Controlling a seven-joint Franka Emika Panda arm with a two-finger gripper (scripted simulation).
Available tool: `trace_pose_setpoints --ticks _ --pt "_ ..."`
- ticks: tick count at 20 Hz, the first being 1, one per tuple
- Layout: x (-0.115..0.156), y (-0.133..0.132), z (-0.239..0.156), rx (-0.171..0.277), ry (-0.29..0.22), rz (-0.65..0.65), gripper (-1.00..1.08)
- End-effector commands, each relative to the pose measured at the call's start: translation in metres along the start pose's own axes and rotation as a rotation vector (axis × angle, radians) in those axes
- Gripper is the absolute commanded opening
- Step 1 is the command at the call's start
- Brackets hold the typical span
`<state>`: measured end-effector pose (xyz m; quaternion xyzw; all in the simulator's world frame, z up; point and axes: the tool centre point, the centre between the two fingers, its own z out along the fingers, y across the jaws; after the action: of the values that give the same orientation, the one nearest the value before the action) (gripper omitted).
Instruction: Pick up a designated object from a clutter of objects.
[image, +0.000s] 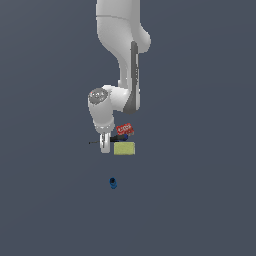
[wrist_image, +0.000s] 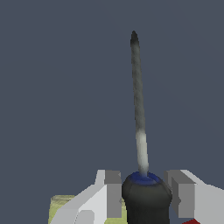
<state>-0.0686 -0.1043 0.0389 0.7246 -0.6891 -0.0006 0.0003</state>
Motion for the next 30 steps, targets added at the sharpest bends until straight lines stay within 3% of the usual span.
trace_pose_setpoints --ticks 1,30 --pt "0.002 -0.006 -0.012 0.001 0.0 0.0 -1.0" --pt "0.045 -0.126 -0.239 0.0 0.003 0.0 -1.0"
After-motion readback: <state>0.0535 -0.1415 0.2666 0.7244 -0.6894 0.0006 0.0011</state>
